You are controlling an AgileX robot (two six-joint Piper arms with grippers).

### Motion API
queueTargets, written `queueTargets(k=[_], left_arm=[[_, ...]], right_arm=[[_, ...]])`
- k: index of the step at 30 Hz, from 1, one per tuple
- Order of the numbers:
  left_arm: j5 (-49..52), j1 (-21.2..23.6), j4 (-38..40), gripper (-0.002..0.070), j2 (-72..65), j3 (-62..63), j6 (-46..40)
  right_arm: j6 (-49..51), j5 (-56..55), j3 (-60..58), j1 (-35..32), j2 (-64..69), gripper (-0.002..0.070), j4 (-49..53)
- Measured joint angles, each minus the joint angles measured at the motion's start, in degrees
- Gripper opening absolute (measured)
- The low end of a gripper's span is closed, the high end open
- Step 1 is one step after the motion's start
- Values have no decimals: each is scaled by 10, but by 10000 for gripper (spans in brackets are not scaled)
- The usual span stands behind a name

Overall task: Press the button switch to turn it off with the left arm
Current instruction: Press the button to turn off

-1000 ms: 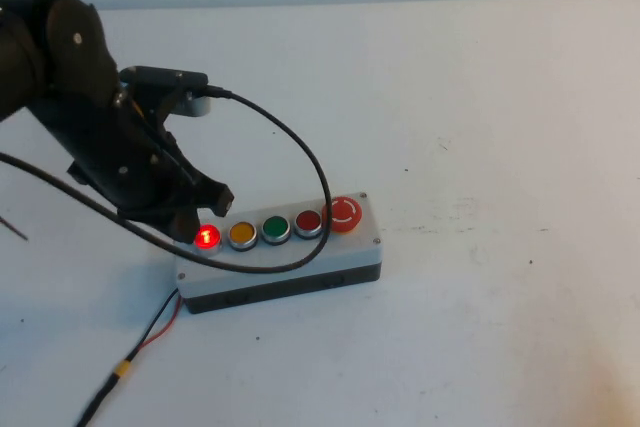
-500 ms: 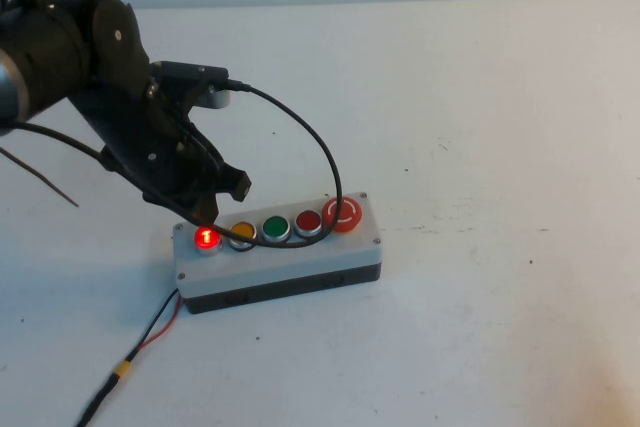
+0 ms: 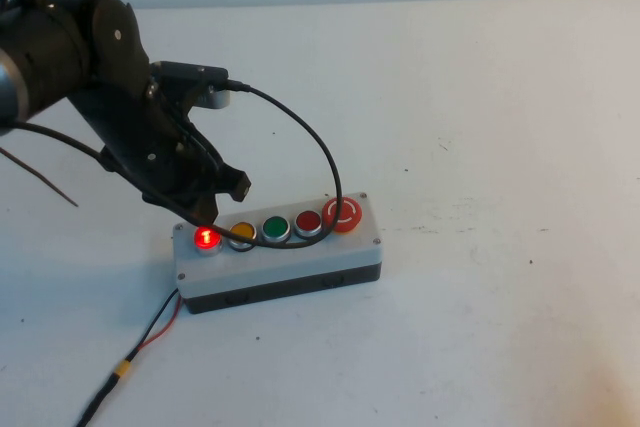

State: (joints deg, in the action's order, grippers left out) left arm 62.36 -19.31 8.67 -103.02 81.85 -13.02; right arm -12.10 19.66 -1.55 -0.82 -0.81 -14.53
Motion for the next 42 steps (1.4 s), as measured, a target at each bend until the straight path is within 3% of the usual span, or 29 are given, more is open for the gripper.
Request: queueTargets(k=[42], left_arm=[[32, -3, -6, -2, -7, 4, -11]], right_arm=[[0, 0, 0, 0, 0, -16, 0]])
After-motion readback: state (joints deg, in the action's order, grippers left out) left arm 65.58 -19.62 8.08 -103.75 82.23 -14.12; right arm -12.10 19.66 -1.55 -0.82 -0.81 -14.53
